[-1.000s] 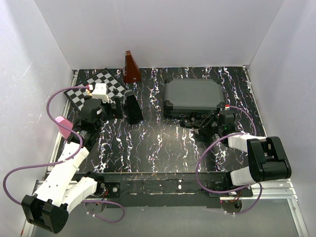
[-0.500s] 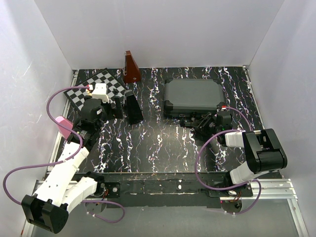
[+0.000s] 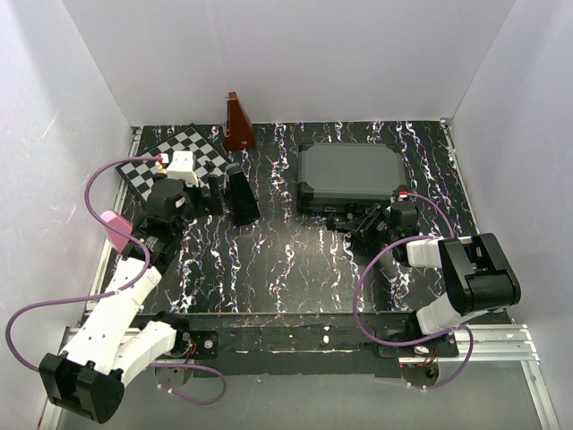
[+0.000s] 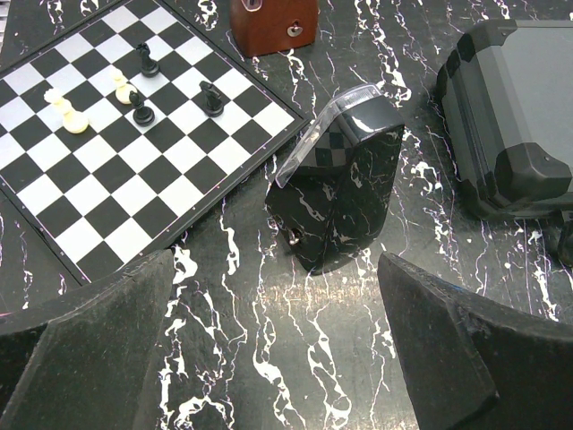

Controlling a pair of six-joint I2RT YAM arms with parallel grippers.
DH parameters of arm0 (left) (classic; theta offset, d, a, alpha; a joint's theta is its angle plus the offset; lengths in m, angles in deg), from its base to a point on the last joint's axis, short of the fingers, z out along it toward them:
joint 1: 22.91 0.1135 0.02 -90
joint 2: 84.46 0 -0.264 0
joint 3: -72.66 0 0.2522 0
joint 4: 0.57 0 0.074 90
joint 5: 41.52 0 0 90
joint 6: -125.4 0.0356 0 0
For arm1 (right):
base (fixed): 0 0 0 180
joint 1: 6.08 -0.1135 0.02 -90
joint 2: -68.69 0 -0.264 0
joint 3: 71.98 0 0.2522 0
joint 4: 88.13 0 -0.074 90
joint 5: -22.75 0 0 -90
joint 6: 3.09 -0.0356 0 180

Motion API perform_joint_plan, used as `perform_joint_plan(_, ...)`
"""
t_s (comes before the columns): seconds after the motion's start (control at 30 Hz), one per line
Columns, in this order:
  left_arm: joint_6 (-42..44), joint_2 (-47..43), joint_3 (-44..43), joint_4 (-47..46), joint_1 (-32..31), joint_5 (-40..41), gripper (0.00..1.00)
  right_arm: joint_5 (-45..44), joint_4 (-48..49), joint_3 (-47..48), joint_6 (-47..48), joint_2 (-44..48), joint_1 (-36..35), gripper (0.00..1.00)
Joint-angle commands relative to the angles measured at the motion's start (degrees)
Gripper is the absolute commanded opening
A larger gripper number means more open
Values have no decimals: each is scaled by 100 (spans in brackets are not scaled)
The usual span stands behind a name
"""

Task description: Pack up texas hold em set

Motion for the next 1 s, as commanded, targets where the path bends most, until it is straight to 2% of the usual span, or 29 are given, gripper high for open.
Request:
perform_joint_plan(0.0,6,-26,50,-66,-9,84,98,-317,756,225,-38,181,19,43)
perform_joint_plan(0.27,6,-26,50,-66,-9,84,98,-476,659,251,15,497,19,42)
perform_joint_plan(0.97,15,26,41,-57,-18,84,98,-458,800,726,138,14,19,42)
